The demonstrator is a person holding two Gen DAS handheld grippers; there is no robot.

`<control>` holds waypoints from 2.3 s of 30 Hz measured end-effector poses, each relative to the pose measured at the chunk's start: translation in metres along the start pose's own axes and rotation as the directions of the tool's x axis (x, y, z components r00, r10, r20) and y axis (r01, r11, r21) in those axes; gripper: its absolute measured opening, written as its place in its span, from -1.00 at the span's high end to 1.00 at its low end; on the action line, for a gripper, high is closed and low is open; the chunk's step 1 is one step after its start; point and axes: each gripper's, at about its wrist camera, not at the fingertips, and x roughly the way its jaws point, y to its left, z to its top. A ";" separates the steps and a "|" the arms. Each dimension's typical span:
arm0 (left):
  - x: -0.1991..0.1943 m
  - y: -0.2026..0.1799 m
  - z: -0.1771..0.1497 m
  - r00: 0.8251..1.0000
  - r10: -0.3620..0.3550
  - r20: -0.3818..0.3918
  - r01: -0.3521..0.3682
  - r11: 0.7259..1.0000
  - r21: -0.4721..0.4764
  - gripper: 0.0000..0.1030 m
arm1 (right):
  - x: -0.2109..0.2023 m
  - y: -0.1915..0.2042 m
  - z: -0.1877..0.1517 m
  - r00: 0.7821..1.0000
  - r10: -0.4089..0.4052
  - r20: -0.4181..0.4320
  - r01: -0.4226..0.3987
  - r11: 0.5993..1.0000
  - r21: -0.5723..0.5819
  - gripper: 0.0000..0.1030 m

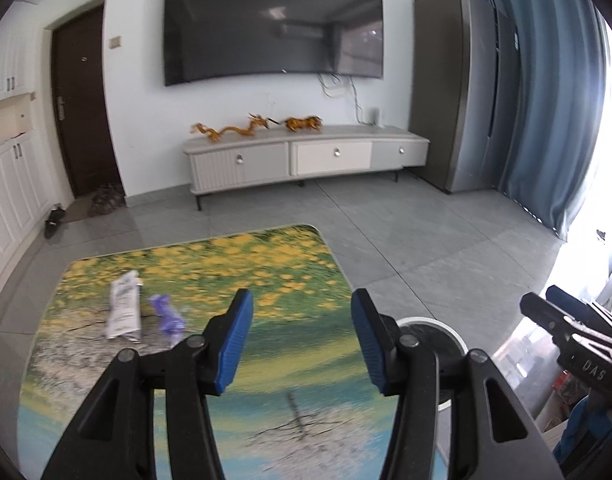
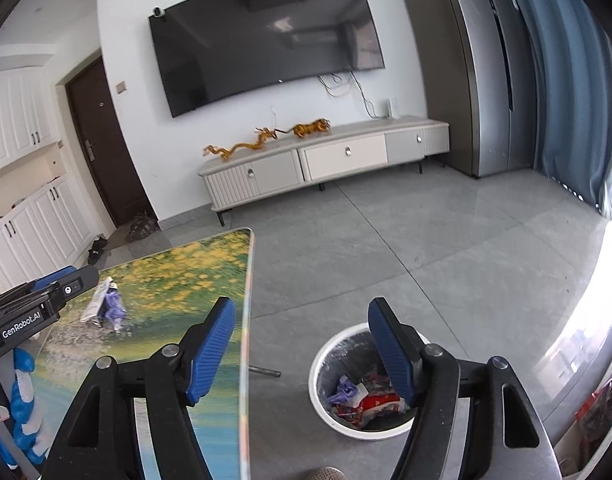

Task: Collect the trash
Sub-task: 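Move both open tools back over the milk carton and purple bag, then grasp the white milk carton with the left tool while the right grasps the purple bag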

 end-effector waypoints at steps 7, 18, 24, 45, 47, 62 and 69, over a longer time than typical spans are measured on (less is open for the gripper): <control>-0.040 0.043 -0.007 0.998 0.049 0.050 -0.047 0.998 -0.049 0.01 | -0.015 0.041 0.005 0.999 0.024 0.031 -0.022 0.997 -0.073 -0.36; -0.063 0.106 -0.027 0.994 0.092 0.058 -0.083 0.987 -0.136 0.01 | -0.014 0.100 -0.003 0.998 0.063 0.011 -0.060 0.982 -0.178 -0.38; -0.058 0.130 -0.033 0.993 0.106 0.048 -0.096 0.980 -0.173 0.01 | -0.002 0.127 -0.009 0.997 0.075 -0.017 -0.077 0.970 -0.229 -0.38; 0.008 0.245 -0.044 0.992 0.093 -0.089 -0.117 0.942 -0.315 -0.24 | 0.068 0.183 -0.019 0.972 0.165 -0.168 -0.216 0.905 -0.367 -0.39; 0.022 0.262 -0.042 0.988 0.090 -0.126 -0.128 0.933 -0.336 -0.24 | 0.080 0.191 -0.018 0.965 0.189 -0.183 -0.247 0.894 -0.375 -0.39; 0.162 0.285 -0.019 0.930 -0.006 -0.368 -0.147 0.910 -0.387 -0.24 | 0.200 0.255 -0.035 0.866 0.334 -0.373 -0.463 0.816 -0.346 -0.40; 0.204 0.279 -0.022 0.884 0.048 -0.465 -0.218 0.922 -0.319 -0.24 | 0.239 0.274 -0.053 0.836 0.331 -0.438 -0.495 0.798 -0.343 -0.26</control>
